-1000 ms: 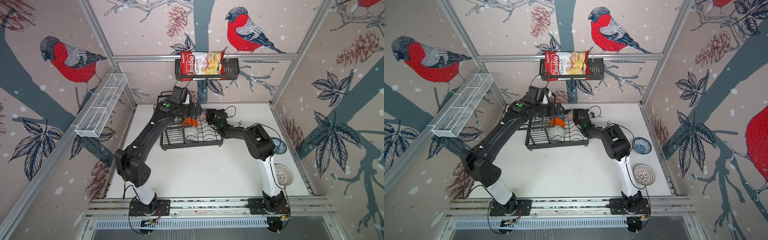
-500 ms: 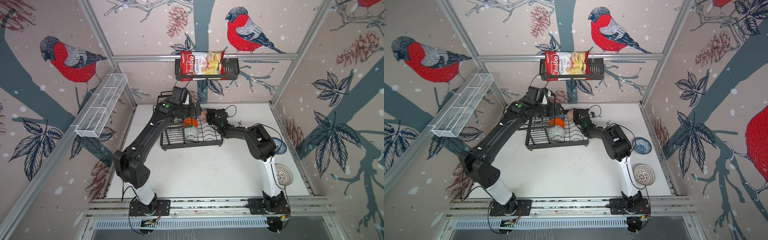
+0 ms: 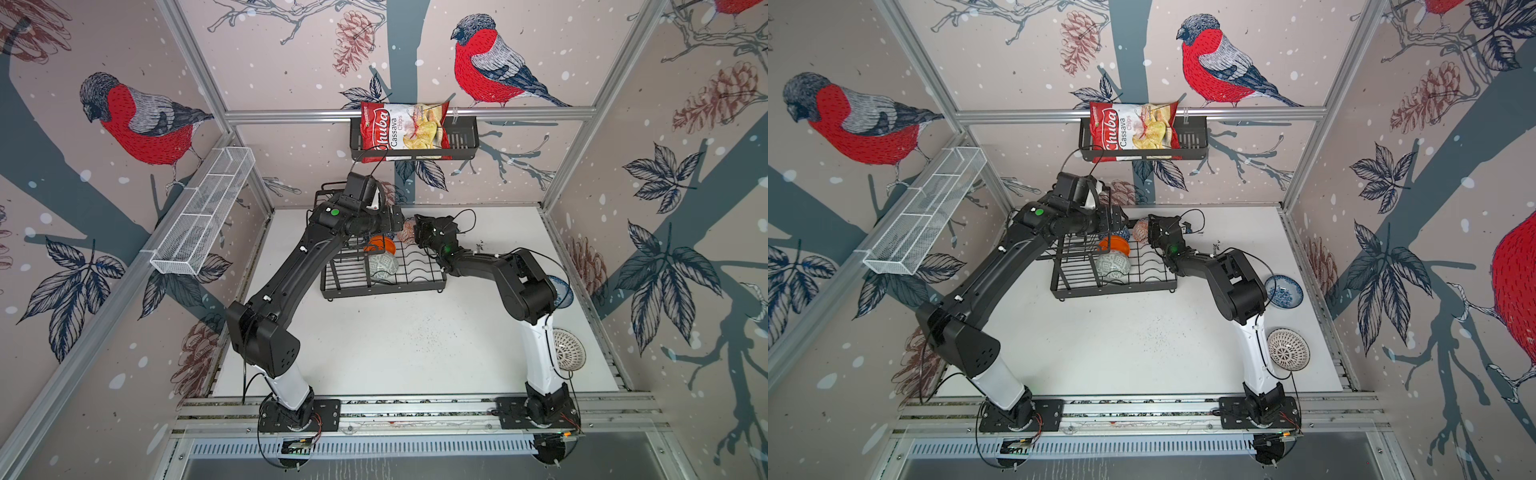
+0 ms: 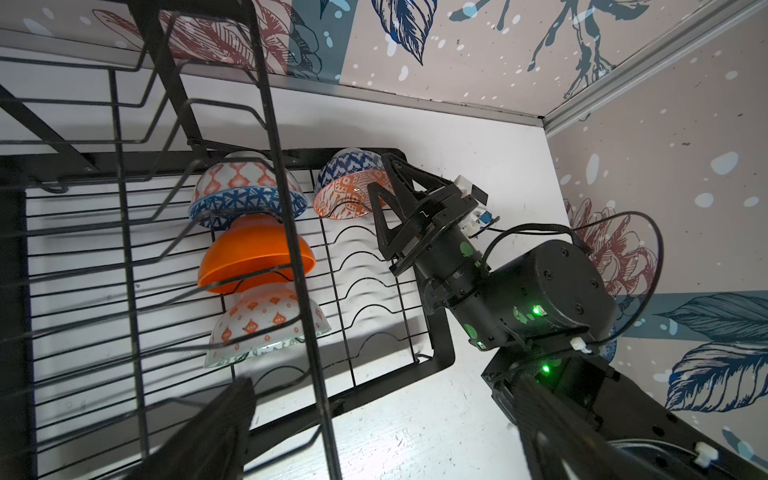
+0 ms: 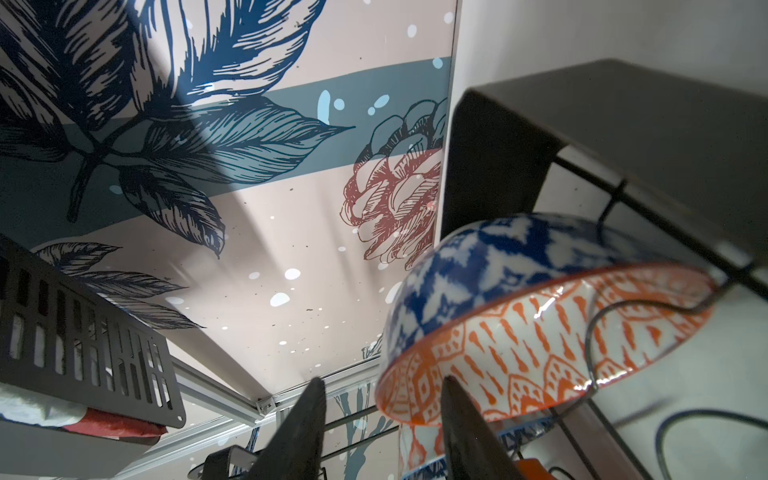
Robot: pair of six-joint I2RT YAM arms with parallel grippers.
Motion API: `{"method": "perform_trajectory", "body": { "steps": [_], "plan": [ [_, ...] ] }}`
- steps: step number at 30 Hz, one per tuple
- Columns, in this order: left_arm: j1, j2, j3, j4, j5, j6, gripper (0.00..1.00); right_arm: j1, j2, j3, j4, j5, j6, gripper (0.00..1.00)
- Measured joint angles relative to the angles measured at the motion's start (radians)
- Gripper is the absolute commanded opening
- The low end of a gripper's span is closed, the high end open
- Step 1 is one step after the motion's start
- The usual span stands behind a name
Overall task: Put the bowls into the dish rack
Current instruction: 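Open the right gripper to release the ikat bowl in the rack, then draw the right gripper back from the rack toward the table bowls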
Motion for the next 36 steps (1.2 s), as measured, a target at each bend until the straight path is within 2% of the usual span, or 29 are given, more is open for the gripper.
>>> {"method": "perform_trajectory", "body": {
  "steps": [14, 23, 32, 36],
  "plan": [
    [-0.021, 0.0, 0.011, 0.004, -0.021, -0.035, 0.97, -0.014, -0.073, -0.063, 0.004, -0.027, -0.03, 0.58],
    [-0.027, 0.027, 0.068, 0.007, -0.044, -0.048, 0.97, -0.04, -0.183, -0.066, -0.072, -0.061, -0.177, 0.83],
    [-0.089, 0.103, 0.169, 0.024, -0.057, -0.055, 0.97, -0.108, -0.33, -0.164, -0.173, -0.105, -0.291, 1.0],
    [-0.132, 0.167, 0.265, 0.021, -0.08, -0.055, 0.97, -0.152, -0.389, -0.186, -0.243, -0.151, -0.36, 0.99]
  ]
}}
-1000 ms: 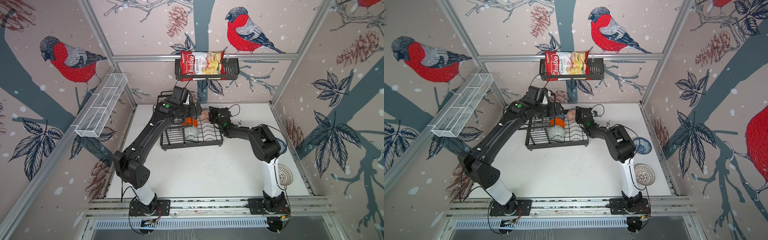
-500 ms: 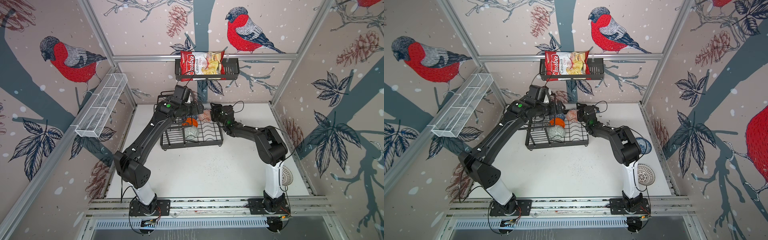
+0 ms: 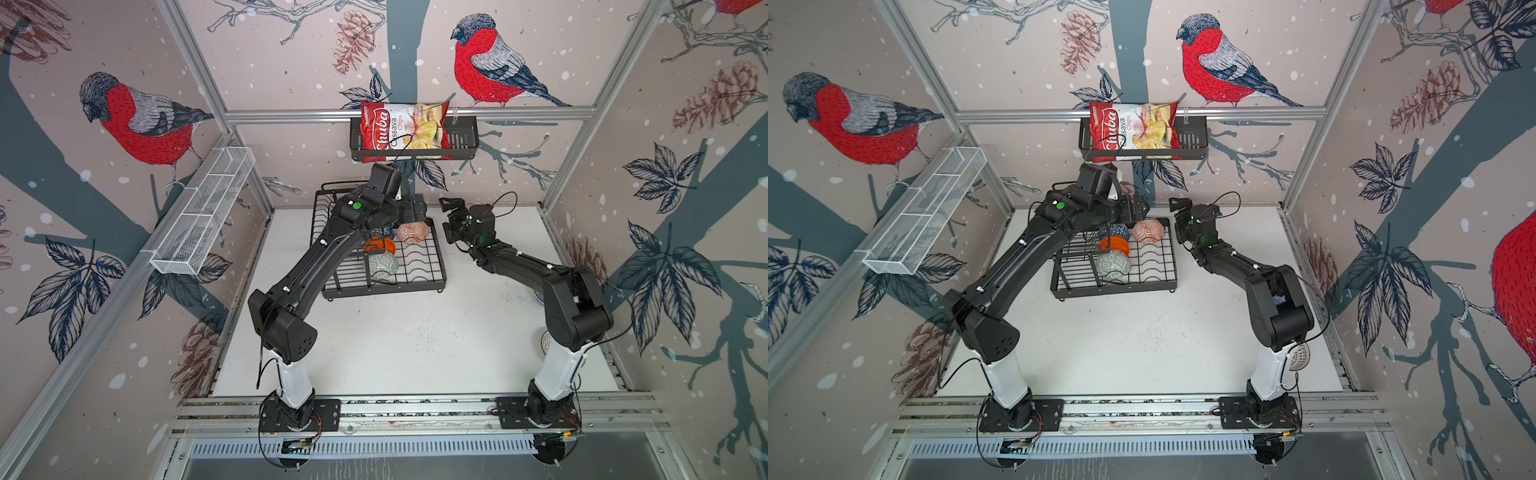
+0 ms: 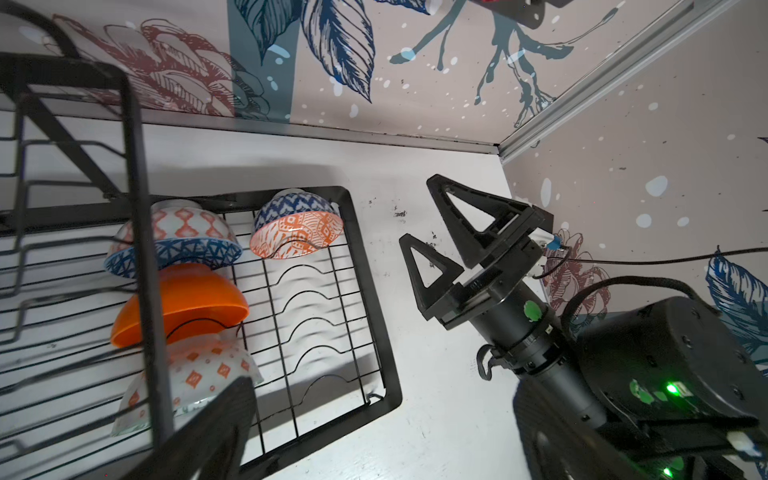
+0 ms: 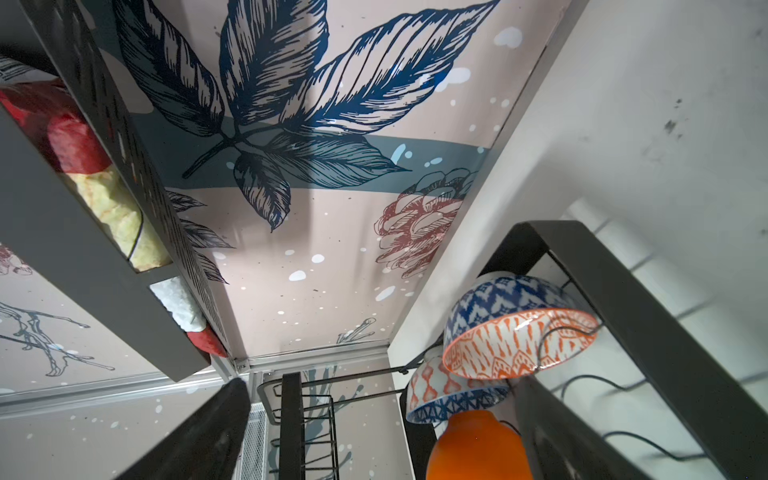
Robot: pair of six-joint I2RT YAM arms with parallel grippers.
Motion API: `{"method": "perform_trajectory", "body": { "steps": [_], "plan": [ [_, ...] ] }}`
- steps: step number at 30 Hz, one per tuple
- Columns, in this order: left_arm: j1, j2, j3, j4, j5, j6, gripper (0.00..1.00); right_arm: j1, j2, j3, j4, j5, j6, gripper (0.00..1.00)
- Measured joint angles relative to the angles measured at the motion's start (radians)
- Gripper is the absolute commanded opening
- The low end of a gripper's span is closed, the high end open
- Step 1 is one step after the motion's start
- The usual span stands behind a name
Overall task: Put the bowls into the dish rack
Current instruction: 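Draw the right gripper back from the rack toward the table bowls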
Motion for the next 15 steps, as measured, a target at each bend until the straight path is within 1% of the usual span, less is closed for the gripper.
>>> {"method": "perform_trajectory", "body": {
  "steps": [6, 9, 12, 15],
  "plan": [
    [-0.064, 0.079, 0.1, -0.003, -0.043, -0.003, 0.97, -0.039, -0.126, -0.043, -0.158, -0.033, -0.172, 1.0],
    [-0.102, 0.105, 0.119, -0.005, -0.065, -0.006, 0.97, -0.077, -0.203, -0.081, -0.238, -0.022, -0.256, 0.99],
    [-0.138, 0.113, 0.126, -0.002, -0.087, -0.021, 0.97, -0.123, -0.27, -0.134, -0.305, -0.002, -0.32, 1.0],
    [-0.172, 0.123, 0.128, 0.004, -0.106, -0.036, 0.97, -0.174, -0.33, -0.193, -0.373, 0.012, -0.355, 1.0]
  ]
}}
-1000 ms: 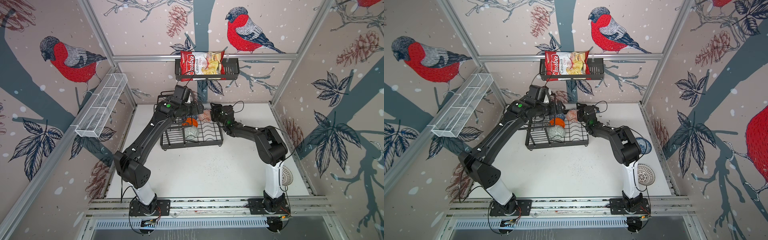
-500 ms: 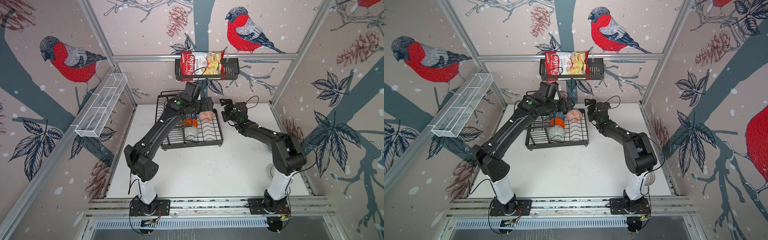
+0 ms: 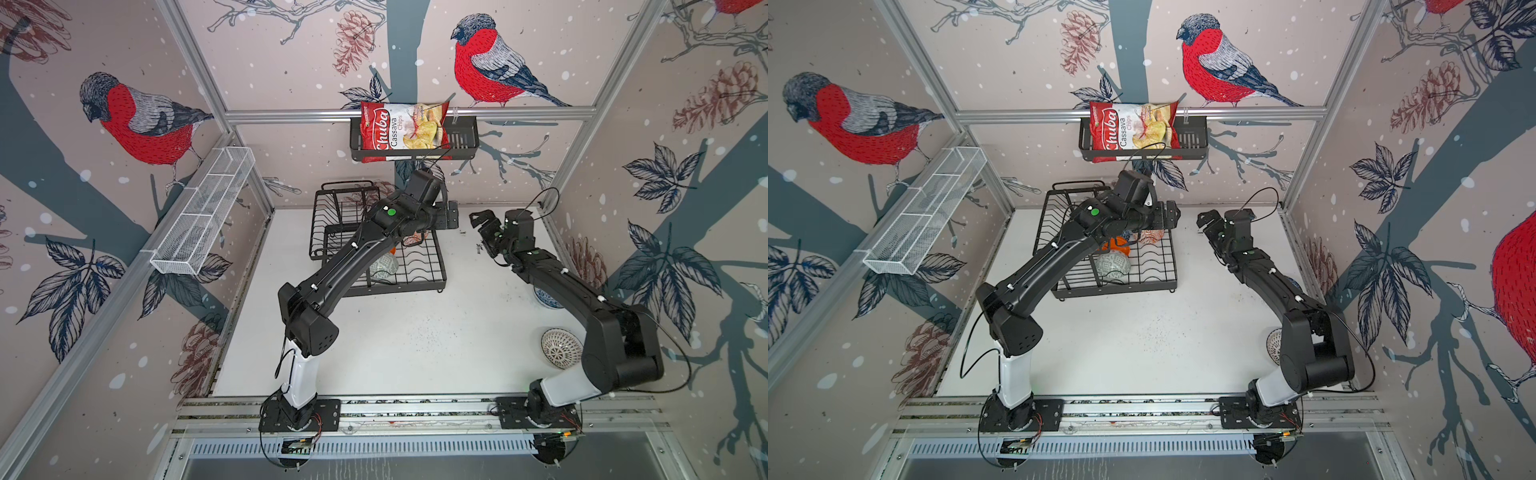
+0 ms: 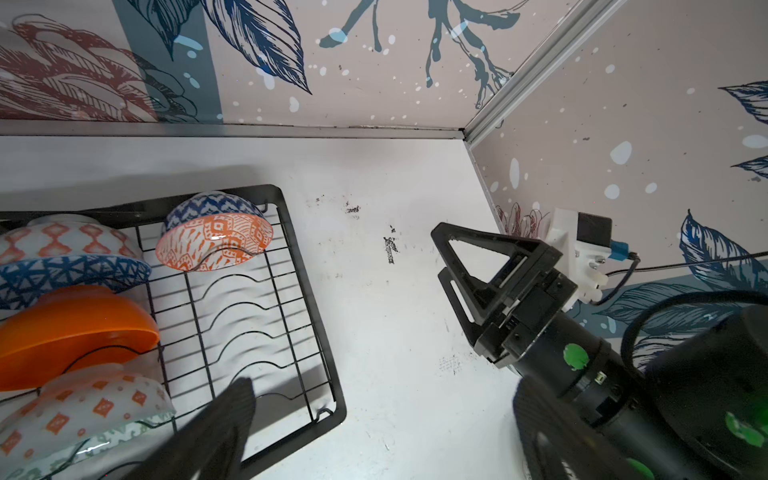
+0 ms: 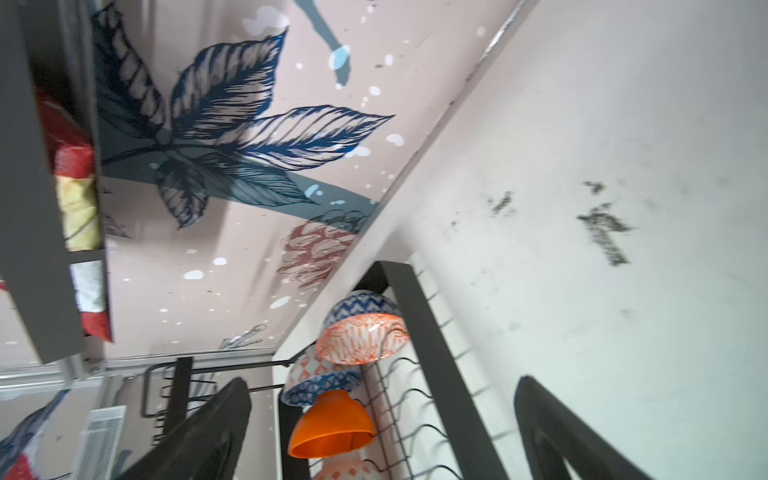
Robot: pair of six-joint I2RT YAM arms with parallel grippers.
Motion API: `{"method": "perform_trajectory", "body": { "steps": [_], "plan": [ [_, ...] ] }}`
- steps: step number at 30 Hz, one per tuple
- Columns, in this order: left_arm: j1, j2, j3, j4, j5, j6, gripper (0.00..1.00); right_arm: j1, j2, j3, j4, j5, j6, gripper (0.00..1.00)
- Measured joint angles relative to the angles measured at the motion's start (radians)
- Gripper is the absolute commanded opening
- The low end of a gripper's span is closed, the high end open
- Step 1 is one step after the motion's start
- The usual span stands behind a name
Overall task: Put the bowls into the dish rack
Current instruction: 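Draw the right gripper back from the rack toward the table bowls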
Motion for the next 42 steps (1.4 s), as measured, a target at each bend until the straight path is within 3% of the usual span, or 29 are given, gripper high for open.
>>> {"method": "perform_trajectory", "body": {
  "steps": [6, 11, 20, 25, 35, 42],
  "plan": [
    [-0.069, 0.058, 0.044, 0.006, -0.021, -0.047, 0.97, -0.09, -0.114, -0.061, -0.165, 0.034, -0.054, 1.0],
    [-0.123, 0.093, 0.066, 0.006, -0.037, -0.098, 0.97, -0.1, -0.197, -0.105, -0.275, 0.09, -0.095, 1.0],
    [-0.15, 0.093, 0.043, -0.002, -0.029, -0.132, 0.97, -0.198, -0.285, -0.197, -0.451, 0.129, -0.121, 0.99],
    [-0.15, 0.018, -0.105, 0.029, 0.016, -0.131, 0.97, -0.217, -0.324, -0.202, -0.52, 0.158, -0.156, 1.0],
    [-0.156, -0.231, -0.586, 0.278, 0.092, -0.17, 0.97, -0.241, -0.44, -0.286, -0.673, 0.215, -0.195, 0.99],
    [-0.182, -0.281, -0.683, 0.38, 0.106, -0.176, 0.97, -0.252, -0.585, -0.383, -0.736, 0.246, -0.17, 1.0]
  ]
}}
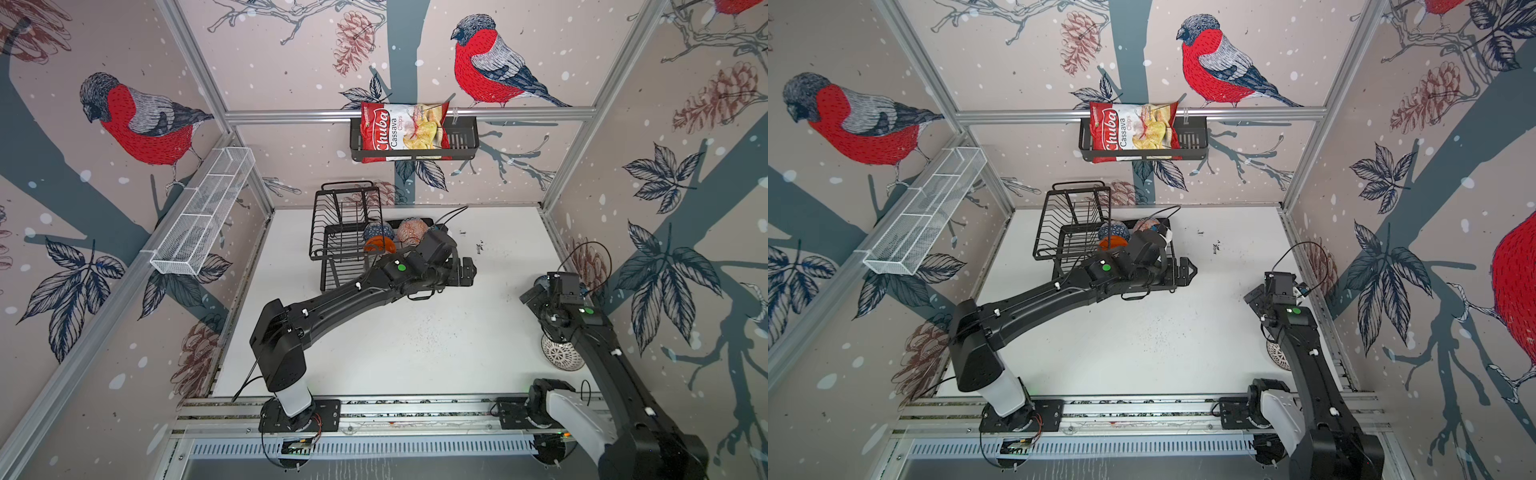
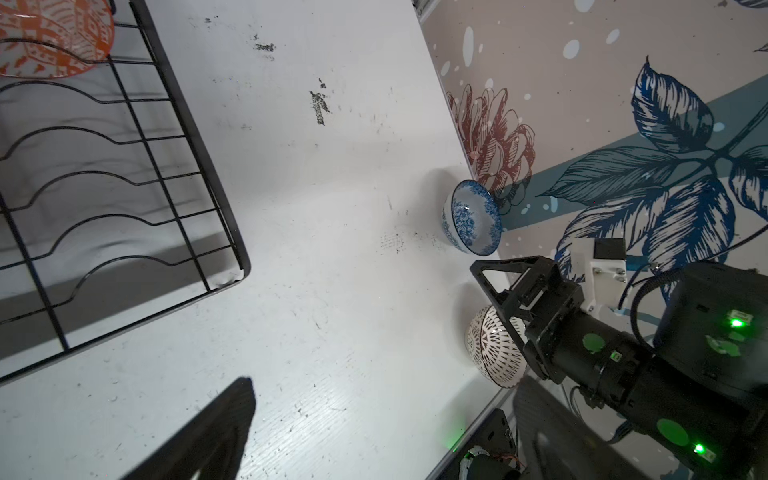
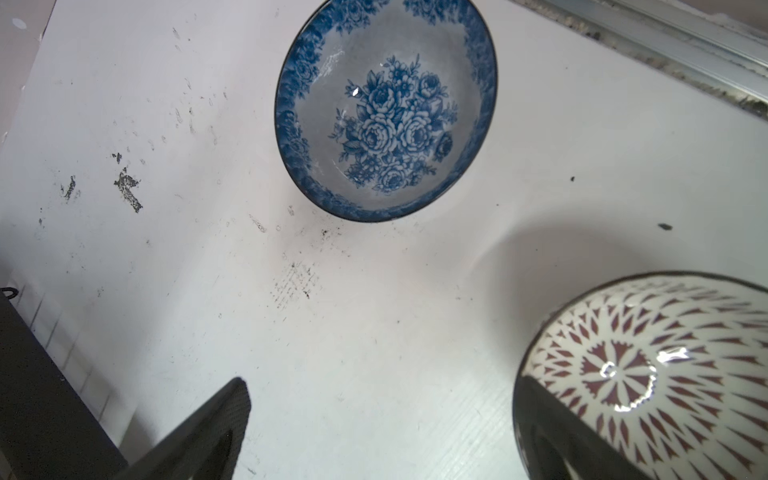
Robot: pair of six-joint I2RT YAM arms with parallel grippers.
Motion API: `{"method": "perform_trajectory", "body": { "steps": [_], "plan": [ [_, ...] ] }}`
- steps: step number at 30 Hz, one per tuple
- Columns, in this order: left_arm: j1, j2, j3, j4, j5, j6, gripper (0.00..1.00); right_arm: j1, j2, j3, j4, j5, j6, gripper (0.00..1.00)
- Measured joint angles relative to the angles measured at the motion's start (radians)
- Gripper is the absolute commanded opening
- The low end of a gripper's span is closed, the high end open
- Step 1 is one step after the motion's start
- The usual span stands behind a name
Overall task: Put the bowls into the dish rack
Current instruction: 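Draw the right gripper back from the rack toward the table bowls, then lower the right gripper onto the red-starburst white bowl rim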
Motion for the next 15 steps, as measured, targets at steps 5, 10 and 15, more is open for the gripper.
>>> {"method": "perform_trajectory", "body": {
  "steps": [5, 10, 15],
  "plan": [
    [0.001, 0.036, 0.039, 0.007, 0.014, 0.001, 0.97, -0.006, 0.011, -0.019, -0.019, 0.028, 0.0, 1.0],
    [-0.005, 0.061, 0.084, 0.002, 0.037, 0.015, 0.97, -0.01, 0.066, -0.032, -0.026, 0.044, 0.031, 1.0],
    [-0.014, 0.109, 0.154, -0.055, 0.045, 0.033, 0.97, -0.016, 0.09, -0.073, -0.04, 0.039, 0.09, 0.99]
  ]
}}
